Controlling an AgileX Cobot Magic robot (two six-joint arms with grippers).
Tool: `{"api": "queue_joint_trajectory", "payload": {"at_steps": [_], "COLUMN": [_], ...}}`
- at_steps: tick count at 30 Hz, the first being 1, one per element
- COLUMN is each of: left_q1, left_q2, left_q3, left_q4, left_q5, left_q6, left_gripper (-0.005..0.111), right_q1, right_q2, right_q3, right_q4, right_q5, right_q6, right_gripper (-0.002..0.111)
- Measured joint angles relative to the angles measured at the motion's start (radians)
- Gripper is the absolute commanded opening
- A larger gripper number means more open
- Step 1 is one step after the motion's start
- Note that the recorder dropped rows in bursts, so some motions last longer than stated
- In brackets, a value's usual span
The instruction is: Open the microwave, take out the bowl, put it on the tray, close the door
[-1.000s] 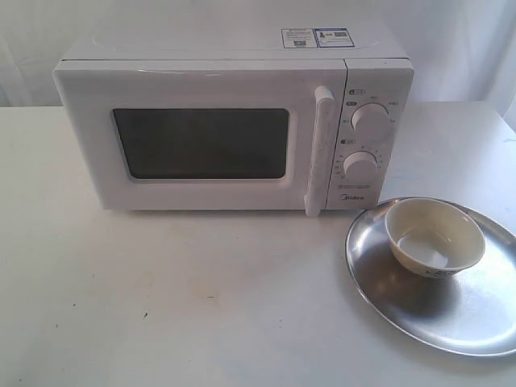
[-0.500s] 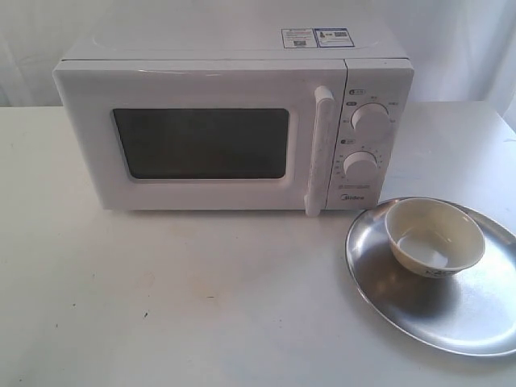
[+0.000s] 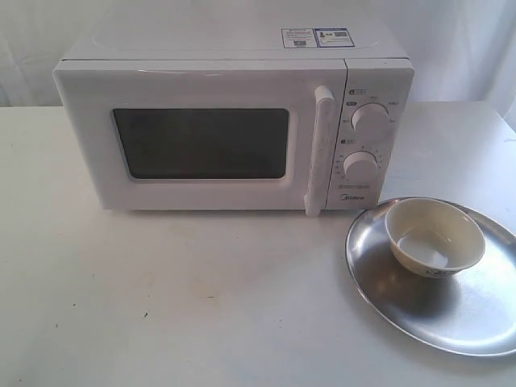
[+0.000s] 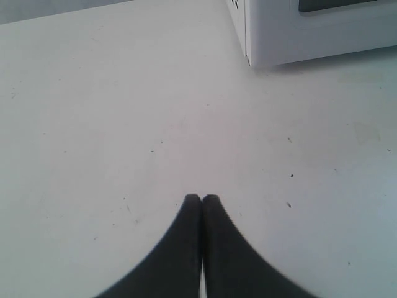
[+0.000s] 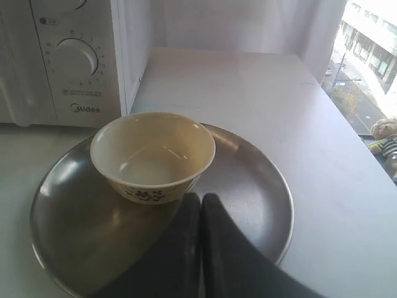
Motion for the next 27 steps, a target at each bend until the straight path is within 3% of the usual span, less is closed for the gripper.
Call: {"api": "queue_joint_trajectory", "payload": {"at_steps": [13,22,27], "left_q1": [0.0,0.0,0.0], "left_q2": [0.0,0.0,0.0], "left_q3": [0.0,0.0,0.0], "left_q4": [0.0,0.0,0.0], "left_q5": [0.0,0.0,0.0], "left_q6": [0.0,0.0,0.0], "left_gripper": [0.0,0.0,0.0], "right_q1": [-0.017,-0.035,-0.035], "right_q2": [0.0,0.0,0.0], "right_q3": [0.0,0.0,0.0], "right_q4": [-0.012,-0.022,-0.022], "right_q5": [0.0,0.0,0.0], "right_q6": [-0.029,-0.352,-0.406], "right_gripper": [0.0,0.0,0.0]}}
